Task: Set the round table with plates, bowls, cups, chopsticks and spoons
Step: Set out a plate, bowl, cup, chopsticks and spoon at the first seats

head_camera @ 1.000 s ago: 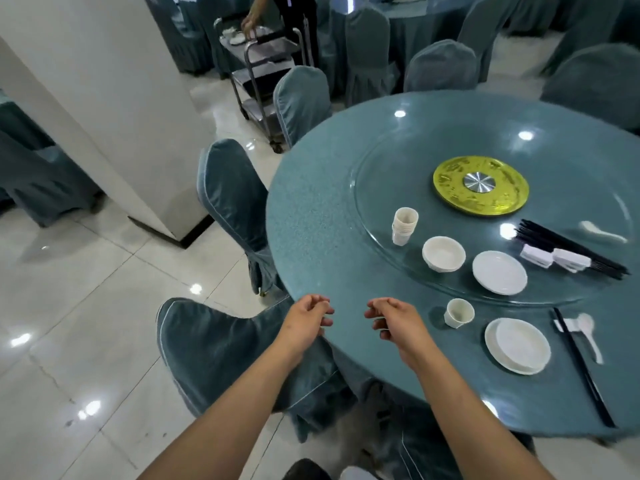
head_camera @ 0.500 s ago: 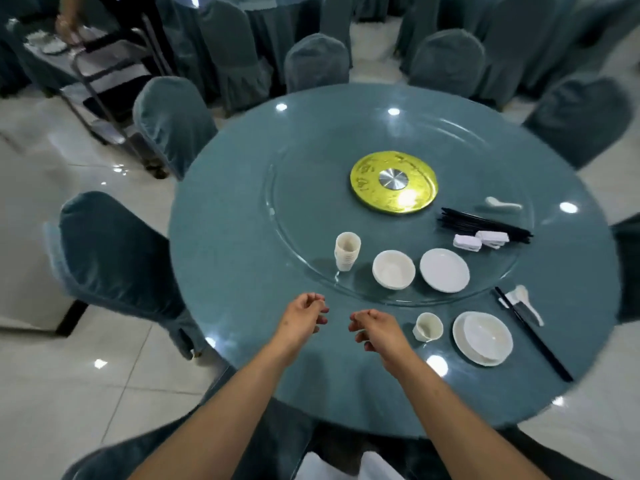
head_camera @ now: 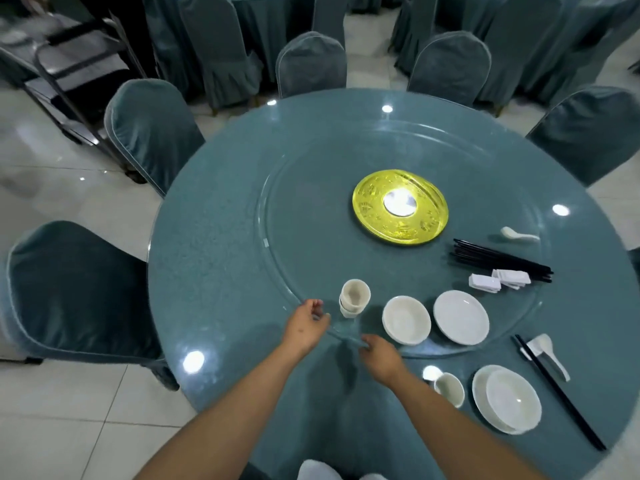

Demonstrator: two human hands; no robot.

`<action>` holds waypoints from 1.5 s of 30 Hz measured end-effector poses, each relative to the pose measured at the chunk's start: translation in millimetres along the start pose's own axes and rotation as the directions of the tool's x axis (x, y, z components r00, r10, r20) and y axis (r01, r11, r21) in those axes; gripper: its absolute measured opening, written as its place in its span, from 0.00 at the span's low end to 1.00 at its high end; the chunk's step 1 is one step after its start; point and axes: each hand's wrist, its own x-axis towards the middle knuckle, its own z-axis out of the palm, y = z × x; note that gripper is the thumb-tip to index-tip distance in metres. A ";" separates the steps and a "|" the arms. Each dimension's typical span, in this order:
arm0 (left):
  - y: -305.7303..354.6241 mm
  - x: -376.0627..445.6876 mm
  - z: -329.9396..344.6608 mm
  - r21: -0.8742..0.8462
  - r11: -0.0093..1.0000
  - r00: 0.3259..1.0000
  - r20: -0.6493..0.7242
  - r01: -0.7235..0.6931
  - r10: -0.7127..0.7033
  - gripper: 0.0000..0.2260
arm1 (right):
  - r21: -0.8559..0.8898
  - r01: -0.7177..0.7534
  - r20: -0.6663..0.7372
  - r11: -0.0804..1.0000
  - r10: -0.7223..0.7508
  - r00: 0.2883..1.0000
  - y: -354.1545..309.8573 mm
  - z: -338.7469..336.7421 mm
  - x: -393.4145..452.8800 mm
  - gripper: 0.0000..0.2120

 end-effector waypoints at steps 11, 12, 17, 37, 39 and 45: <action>65.5 90.3 21.9 0.622 0.680 0.921 0.263 -0.389 0.287 0.39 | -0.044 0.004 -0.033 0.999 -0.005 0.999 -12.1 -23.1 77.3 0.18; 66.0 92.3 23.9 0.638 0.658 0.916 0.284 -0.400 0.282 0.38 | -0.041 0.008 -0.045 0.999 -0.010 0.999 -11.9 -24.4 78.6 0.17; 66.2 98.3 37.8 0.681 0.580 0.894 0.353 -0.447 0.274 0.36 | -0.016 0.010 -0.088 1.000 -0.012 0.996 -6.2 -27.5 80.5 0.13; 85.4 71.9 1.5 0.504 0.790 0.937 0.207 -0.348 0.281 0.33 | 0.109 -0.087 -0.160 0.990 0.104 0.982 -10.6 -24.1 52.9 0.12; 85.2 64.5 -6.4 0.473 0.810 0.938 0.186 -0.348 0.294 0.33 | 0.128 -0.082 -0.183 0.988 0.105 0.978 -13.2 -22.7 47.7 0.12; 74.7 49.4 -41.0 0.402 0.852 0.942 0.134 -0.337 0.309 0.34 | 0.114 -0.065 -0.221 0.991 0.089 0.971 -26.1 -14.1 36.7 0.11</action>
